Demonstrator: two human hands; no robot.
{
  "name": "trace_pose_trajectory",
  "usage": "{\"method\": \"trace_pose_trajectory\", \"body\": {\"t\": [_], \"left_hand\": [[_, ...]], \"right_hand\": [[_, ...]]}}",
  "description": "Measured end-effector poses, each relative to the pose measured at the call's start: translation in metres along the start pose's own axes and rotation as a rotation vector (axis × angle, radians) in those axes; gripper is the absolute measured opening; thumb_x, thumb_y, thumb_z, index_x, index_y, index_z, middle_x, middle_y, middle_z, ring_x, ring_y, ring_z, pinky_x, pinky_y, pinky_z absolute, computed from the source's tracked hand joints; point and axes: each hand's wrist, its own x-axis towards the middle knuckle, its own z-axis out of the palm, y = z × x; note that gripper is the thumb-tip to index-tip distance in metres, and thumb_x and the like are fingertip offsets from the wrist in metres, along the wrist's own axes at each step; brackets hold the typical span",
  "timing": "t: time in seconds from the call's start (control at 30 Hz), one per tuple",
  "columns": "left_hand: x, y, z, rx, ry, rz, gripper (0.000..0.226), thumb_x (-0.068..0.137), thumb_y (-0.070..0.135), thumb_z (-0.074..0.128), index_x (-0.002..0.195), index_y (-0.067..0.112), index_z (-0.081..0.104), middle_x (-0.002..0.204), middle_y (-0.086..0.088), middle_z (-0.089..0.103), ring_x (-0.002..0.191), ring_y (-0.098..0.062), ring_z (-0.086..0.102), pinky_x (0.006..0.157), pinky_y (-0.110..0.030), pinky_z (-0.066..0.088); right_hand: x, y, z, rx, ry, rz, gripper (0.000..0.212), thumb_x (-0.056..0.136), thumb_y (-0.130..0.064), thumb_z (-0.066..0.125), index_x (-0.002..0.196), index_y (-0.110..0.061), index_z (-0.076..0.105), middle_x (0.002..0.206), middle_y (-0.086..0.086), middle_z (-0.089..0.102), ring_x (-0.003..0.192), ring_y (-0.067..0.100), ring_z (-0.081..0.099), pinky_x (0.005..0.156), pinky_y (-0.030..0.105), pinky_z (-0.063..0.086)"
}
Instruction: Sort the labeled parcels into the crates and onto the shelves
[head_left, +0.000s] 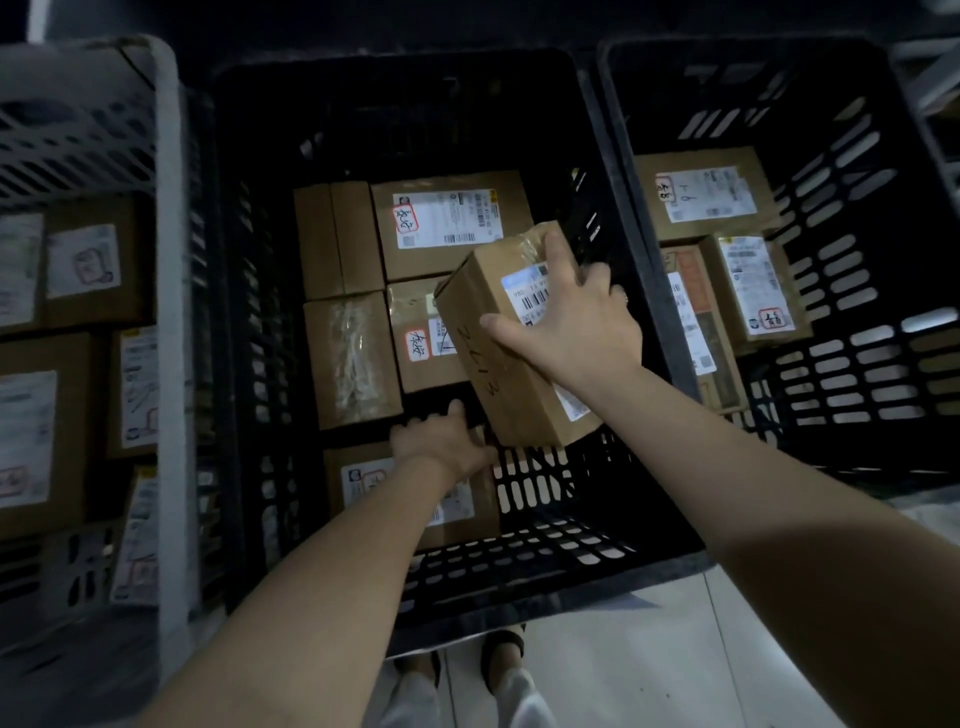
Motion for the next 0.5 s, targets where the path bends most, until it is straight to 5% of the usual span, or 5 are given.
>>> {"method": "trace_pose_trajectory", "body": {"t": [0.13,0.5], "left_hand": [[-0.010,-0.002,-0.017,0.104,-0.112,0.050,0.076,0.081,0.072,0.043,0.144,0.030,0.030,0.150,-0.006,0.027,0.136,-0.033,0.026,0.101,-0.043,0.032],[-0.035,-0.019,-0.071,0.039,-0.385,0.226,0.080,0.085,0.059,0.050,0.147,0.046,0.001,0.159,0.001,0.007,0.145,-0.032,0.000,0.111,-0.050,0.018]], "right_hand": [[-0.002,0.000,-0.004,0.016,-0.004,0.000,0.105,0.075,-0.076,0.053,0.153,-0.031,-0.002,0.143,0.017,0.031,0.127,0.039,0.037,0.079,0.039,0.039],[-0.007,-0.006,-0.047,0.090,0.037,0.002,0.106,0.075,-0.077,0.052,0.153,-0.032,-0.003,0.143,0.016,0.031,0.128,0.040,0.037,0.081,0.042,0.043]]}}
